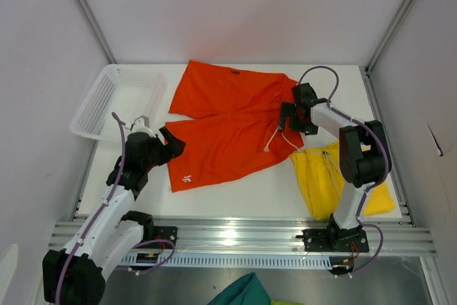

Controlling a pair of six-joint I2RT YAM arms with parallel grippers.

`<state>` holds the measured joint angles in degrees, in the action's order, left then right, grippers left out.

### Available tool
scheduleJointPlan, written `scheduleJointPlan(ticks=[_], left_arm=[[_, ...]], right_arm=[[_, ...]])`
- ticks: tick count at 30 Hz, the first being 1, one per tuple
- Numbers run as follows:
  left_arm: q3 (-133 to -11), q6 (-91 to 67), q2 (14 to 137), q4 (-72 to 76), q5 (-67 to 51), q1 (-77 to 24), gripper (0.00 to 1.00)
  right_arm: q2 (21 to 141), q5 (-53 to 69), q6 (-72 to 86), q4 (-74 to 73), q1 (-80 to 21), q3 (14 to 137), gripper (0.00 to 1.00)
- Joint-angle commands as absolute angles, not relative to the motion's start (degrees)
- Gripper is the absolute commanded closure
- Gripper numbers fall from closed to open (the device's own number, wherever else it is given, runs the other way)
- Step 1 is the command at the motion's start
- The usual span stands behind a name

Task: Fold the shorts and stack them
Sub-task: Flatten the shorts out

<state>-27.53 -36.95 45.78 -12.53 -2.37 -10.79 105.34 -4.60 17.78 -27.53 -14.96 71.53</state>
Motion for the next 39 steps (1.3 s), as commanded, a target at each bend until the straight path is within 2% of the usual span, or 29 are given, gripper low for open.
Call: scheduleJointPlan(ticks=[1, 11, 13, 14, 15, 17, 18, 21, 23, 24, 26, 28, 29, 30, 31, 32, 34, 35, 37, 39], left_arm=[[-26.10, -35.16, 43.95, -14.15, -4.48, -11.25, 0.14], [-24.61, -35.07, 43.95, -12.92, -6.59, -11.69, 0.14], [-24.43, -35.07, 43.77, -12.75, -6.50, -11.95, 0.14], [-24.43, -34.98, 43.68, -12.66, -6.33, -12.04, 0.14], [-24.52, -34.98, 43.77, -12.83, -6.07, -12.13, 0.14], [-24.43, -34.81, 43.86, -12.66, -5.98, -12.22, 0.14], [-24.61, -34.80, 43.94, -12.74, -6.06, -12.22, 0.14], [-24.70, -34.72, 43.86, -12.92, -5.80, -12.30, 0.14], [-24.61, -34.72, 43.51, -13.09, -5.63, -12.39, 0.14], [-24.52, -34.72, 43.42, -13.10, -5.54, -12.48, 0.14], [-24.44, -34.72, 43.33, -13.10, -5.36, -12.66, 0.14], [-24.70, -34.63, 43.42, -13.10, -5.19, -12.83, 0.14], [-24.78, -34.63, 43.50, -13.01, -5.10, -12.83, 0.14], [-24.70, -34.63, 43.94, -13.01, -5.01, -12.83, 0.14], [-24.78, -34.63, 44.12, -13.09, -5.01, -12.92, 0.14], [-24.70, -34.72, 44.21, -13.10, -5.18, -12.92, 0.14], [-24.87, -34.80, 44.47, -13.45, -5.19, -12.92, 0.14], [-24.96, -34.98, 44.39, -13.62, -5.19, -12.92, 0.14], [-24.96, -35.15, 43.95, -13.97, -5.27, -12.92, 0.14], [-25.05, -35.33, 43.59, -14.24, -5.36, -12.92, 0.14]], right_arm=[[109.59, -11.52, 16.61, -29.71, -15.47, 76.98, 0.00], [114.87, -10.11, 16.79, -29.18, -16.70, 79.10, 0.01], [114.79, -10.02, 16.87, -28.92, -16.87, 78.93, 0.06], [114.79, -9.93, 17.05, -28.83, -16.87, 78.75, 0.10], [114.61, -9.32, 17.31, -28.83, -16.88, 78.75, 0.22], [114.44, -9.05, 17.49, -28.65, -17.40, 78.75, 0.32], [114.52, -9.14, 17.75, -28.74, -17.66, 79.01, 0.42], [114.52, -10.81, 18.10, -29.44, -18.98, 79.80, 0.61], [114.43, -11.95, 18.19, -29.88, -19.68, 79.89, 0.62], [114.26, -12.13, 18.19, -30.06, -19.86, 79.89, 0.70], [114.00, -11.95, 18.19, -30.23, -20.21, 79.72, 0.75], [113.64, -11.87, 18.19, -30.41, -20.65, 79.63, 0.67], [113.47, -11.87, 18.45, -30.41, -20.65, 79.63, 0.59], [113.29, -11.87, 18.54, -30.41, -20.65, 79.63, 0.47], [112.94, -11.78, 18.54, -30.58, -20.74, 79.72, 0.44], [112.68, -11.26, 18.81, -30.67, -20.66, 79.89, 0.30], [111.19, -9.33, 19.42, -30.33, -19.60, 79.54, 0.18], [110.40, -8.10, 19.95, -29.97, -19.25, 78.50, 0.08], [106.81, -4.76, 20.83, -27.96, -17.68, 76.56, 0.01], [104.25, -2.65, 22.23, -26.64, -16.53, 73.40, 0.01]])
